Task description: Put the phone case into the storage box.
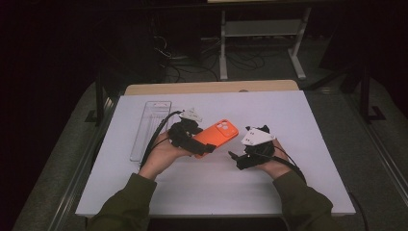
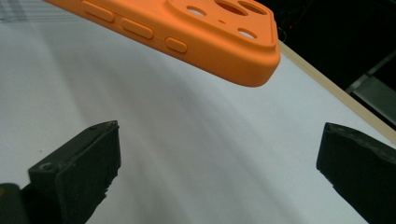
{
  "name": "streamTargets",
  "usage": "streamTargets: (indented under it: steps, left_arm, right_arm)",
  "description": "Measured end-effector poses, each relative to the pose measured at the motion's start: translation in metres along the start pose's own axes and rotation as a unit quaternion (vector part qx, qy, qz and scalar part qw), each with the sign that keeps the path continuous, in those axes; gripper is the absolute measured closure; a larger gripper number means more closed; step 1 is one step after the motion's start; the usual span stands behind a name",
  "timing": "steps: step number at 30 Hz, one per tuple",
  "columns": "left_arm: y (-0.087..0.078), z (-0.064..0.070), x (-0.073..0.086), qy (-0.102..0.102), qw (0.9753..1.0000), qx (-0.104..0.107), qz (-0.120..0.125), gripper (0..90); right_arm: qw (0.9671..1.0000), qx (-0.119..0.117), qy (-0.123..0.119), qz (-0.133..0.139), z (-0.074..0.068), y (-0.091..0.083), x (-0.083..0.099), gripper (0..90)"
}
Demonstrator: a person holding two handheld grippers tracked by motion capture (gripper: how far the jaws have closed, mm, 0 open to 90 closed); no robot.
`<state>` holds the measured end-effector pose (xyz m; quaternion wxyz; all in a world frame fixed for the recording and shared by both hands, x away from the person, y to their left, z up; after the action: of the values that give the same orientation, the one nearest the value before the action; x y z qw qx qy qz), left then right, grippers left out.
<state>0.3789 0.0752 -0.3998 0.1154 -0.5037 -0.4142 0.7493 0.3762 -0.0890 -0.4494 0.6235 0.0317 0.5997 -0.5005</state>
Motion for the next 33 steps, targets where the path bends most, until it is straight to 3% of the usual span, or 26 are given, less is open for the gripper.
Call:
streamTargets:
  steps: [8, 10, 11, 19, 25, 29, 33]
  left_arm:
    - [-0.0014, -0.0018, 0.0014, 0.004, 1.0, -0.003, -0.006, 16.5]
    - [-0.0008, 0.0, -0.0001, -0.003, 1.0, 0.001, 0.002, 16.5]
    - [-0.0008, -0.0004, 0.0003, 0.004, 1.0, 0.001, -0.001, 16.5]
    - [-0.0017, 0.0006, 0.0005, -0.002, 1.0, 0.001, 0.001, 16.5]
    - [-0.0017, 0.0005, 0.001, -0.002, 1.0, 0.0, 0.001, 16.5]
    - [-0.0018, 0.0005, 0.0007, 0.0, 1.0, 0.0, 0.0, 16.5]
    - [-0.0014, -0.001, 0.0002, 0.013, 0.9999, -0.001, -0.002, 16.5]
  right_arm:
    - [0.9997, 0.012, -0.02, 0.001, 0.0007, -0.0019, -0.002, 0.0]
    - [0.9995, 0.018, -0.026, 0.004, 0.0013, -0.0027, -0.0029, 0.0]
    - [0.9993, 0.021, -0.03, 0.004, 0.0019, -0.003, -0.0032, 0.0]
    - [0.9973, 0.047, -0.056, 0.004, 0.0007, -0.0052, -0.0063, 0.0]
    - [0.9945, 0.068, -0.079, 0.005, 0.0004, -0.0054, -0.0071, 0.0]
    - [0.9906, 0.085, -0.107, 0.0, 0.0021, -0.007, -0.0082, 0.0]
    - [0.9876, 0.098, -0.123, -0.004, 0.0015, -0.0073, -0.0095, 0.0]
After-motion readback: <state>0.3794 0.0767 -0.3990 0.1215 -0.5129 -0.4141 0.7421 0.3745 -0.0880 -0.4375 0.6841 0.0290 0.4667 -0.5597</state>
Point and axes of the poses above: each handheld gripper's, and its own axes: y roughly forward along the jaws, x roughly out of its underside, z roughly to its right, the point moved 7 cm from there along y, roughly forward along the jaws, and after that the axes turned 4 degrees about -z, right-handed, at the moved point
